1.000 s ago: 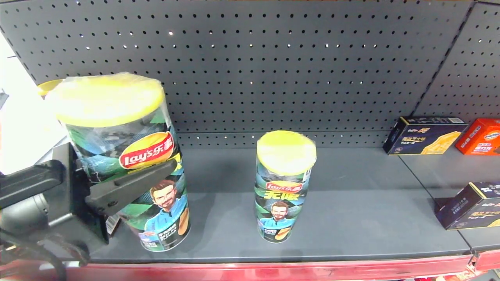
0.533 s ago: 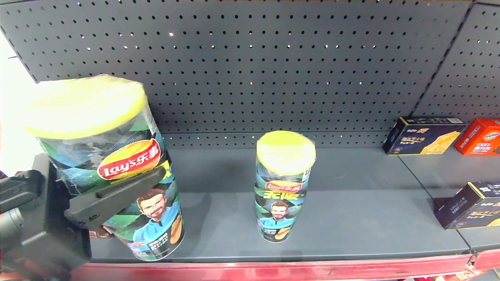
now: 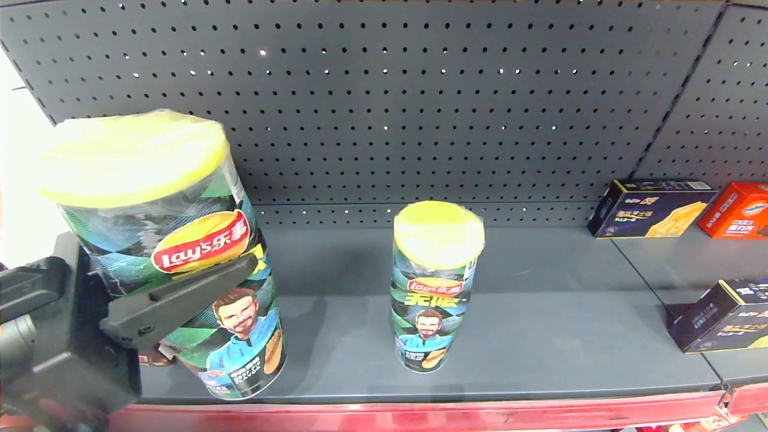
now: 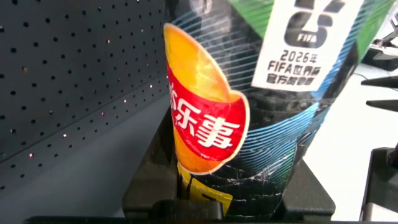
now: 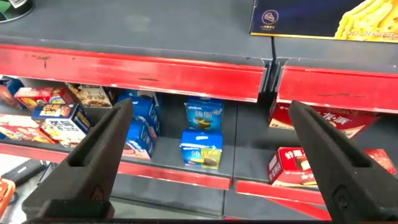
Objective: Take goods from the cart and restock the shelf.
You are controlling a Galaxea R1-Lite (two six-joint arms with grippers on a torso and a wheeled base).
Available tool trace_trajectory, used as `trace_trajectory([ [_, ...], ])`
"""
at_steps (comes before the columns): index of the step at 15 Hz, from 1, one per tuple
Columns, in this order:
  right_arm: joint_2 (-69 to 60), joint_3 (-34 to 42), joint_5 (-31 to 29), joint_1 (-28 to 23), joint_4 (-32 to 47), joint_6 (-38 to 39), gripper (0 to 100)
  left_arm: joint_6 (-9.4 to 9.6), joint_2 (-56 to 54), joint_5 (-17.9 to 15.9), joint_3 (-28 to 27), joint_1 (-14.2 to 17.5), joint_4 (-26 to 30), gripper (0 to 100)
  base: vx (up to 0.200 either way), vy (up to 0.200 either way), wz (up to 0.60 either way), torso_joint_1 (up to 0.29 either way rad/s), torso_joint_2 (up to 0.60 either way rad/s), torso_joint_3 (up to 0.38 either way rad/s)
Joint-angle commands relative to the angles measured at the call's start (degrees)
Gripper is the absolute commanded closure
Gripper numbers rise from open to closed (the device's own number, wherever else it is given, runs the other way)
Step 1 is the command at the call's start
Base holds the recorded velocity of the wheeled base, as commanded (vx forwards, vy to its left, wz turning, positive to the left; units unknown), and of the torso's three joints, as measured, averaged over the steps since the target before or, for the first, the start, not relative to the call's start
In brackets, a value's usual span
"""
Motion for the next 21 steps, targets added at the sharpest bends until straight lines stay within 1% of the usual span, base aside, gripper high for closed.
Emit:
trace_trajectory([
  [1, 0.39, -0.04, -0.02, 0.05, 0.04, 0.02, 0, -1.0, 0.03, -0.01, -2.22, -0.77, 3.03, 100, 0.0, 0.0, 0.0, 0.0, 0.0, 0.0],
  [3, 0.39, -0.04, -0.02, 0.05, 0.04, 0.02, 0, -1.52, -2.35, 0.17, -6.35, -0.77, 13.4, 100, 0.0, 0.0, 0.0, 0.0, 0.0, 0.0],
  [4, 0.39, -0.04, -0.02, 0.05, 0.04, 0.02, 0, -1.35, -2.43, 0.25, -8.02, -0.68, 15.42, 100, 0.0, 0.0, 0.0, 0.0, 0.0, 0.0],
  [7, 0.39, -0.04, -0.02, 0.05, 0.04, 0.02, 0, -1.35, -0.06, -0.01, -11.36, -0.85, 15.42, 100, 0.0, 0.0, 0.0, 0.0, 0.0, 0.0],
  [8, 0.39, -0.04, -0.02, 0.05, 0.04, 0.02, 0, -1.35, 1.52, -0.01, -13.73, -1.2, 15.95, 100, 0.0, 0.0, 0.0, 0.0, 0.0, 0.0],
  [9, 0.39, -0.04, -0.02, 0.05, 0.04, 0.02, 0, -1.35, 2.49, 0.17, -15.05, -2.44, 16.3, 100, 0.0, 0.0, 0.0, 0.0, 0.0, 0.0],
  [10, 0.39, -0.04, -0.02, 0.05, 0.04, 0.02, 0, -1.96, 3.46, 0.34, -15.67, -1.73, 16.39, 100, 0.0, 0.0, 0.0, 0.0, 0.0, 0.0],
  [11, 0.39, -0.04, -0.02, 0.05, 0.04, 0.02, 0, -2.05, 5.3, 0.25, -16.11, -0.94, 15.68, 100, 0.0, 0.0, 0.0, 0.0, 0.0, 0.0],
  [12, 0.39, -0.04, -0.02, 0.05, 0.04, 0.02, 0, -1.79, 6.88, 0.87, -16.63, -0.15, 15.86, 100, 0.0, 0.0, 0.0, 0.0, 0.0, 0.0],
  [13, 0.39, -0.04, -0.02, 0.05, 0.04, 0.02, 0, -1.79, 7.32, 1.22, -16.81, -0.24, 15.77, 100, 0.0, 0.0, 0.0, 0.0, 0.0, 0.0],
  [14, 0.39, -0.04, -0.02, 0.05, 0.04, 0.02, 0, -1.61, 8.99, 1.22, -16.99, -1.03, 15.68, 100, 0.0, 0.0, 0.0, 0.0, 0.0, 0.0],
  [15, 0.39, -0.04, -0.02, 0.05, 0.04, 0.02, 0, -1.35, 9.96, 1.13, -16.99, -0.94, 15.68, 100, 0.0, 0.0, 0.0, 0.0, 0.0, 0.0],
  [16, 0.39, -0.04, -0.02, 0.05, 0.04, 0.02, 0, -0.29, 11.72, 1.05, -16.99, -1.03, 15.51, 100, 0.0, 0.0, 0.0, 0.0, 0.0, 0.0],
  [17, 0.39, -0.04, -0.02, 0.05, 0.04, 0.02, 0, 0.24, 12.77, 0.96, -17.16, -1.12, 14.81, 100, 0.0, 0.0, 0.0, 0.0, 0.0, 0.0],
  [18, 0.39, -0.04, 0.07, 0.05, 0.04, 0.02, 0, 1.2, 17.43, 0.78, -16.9, -1.03, 9.27, 100, 0.0, 0.0, 0.0, 0.0, 0.0, 0.0],
  [19, 0.39, -0.04, -0.02, 0.05, 0.04, 0.02, 0, 1.11, 19.45, 0.61, -17.07, -0.94, 6.98, 100, 0.0, 0.0, 0.0, 0.0, 0.0, 0.0],
  [20, 0.39, -0.04, 0.07, 0.05, 0.04, 0.02, 0, 1.2, 23.67, -0.27, -18.13, -0.77, 2.94, 100, 0.0, 0.0, 0.0, 0.0, 0.0, 0.0],
  [21, 0.39, -0.04, -0.02, 0.05, 0.04, 0.02, 0, 1.03, 26.75, -0.8, -19.89, -0.77, 1.27, 100, 0.0, 0.0, 0.0, 0.0, 0.0, 0.0],
])
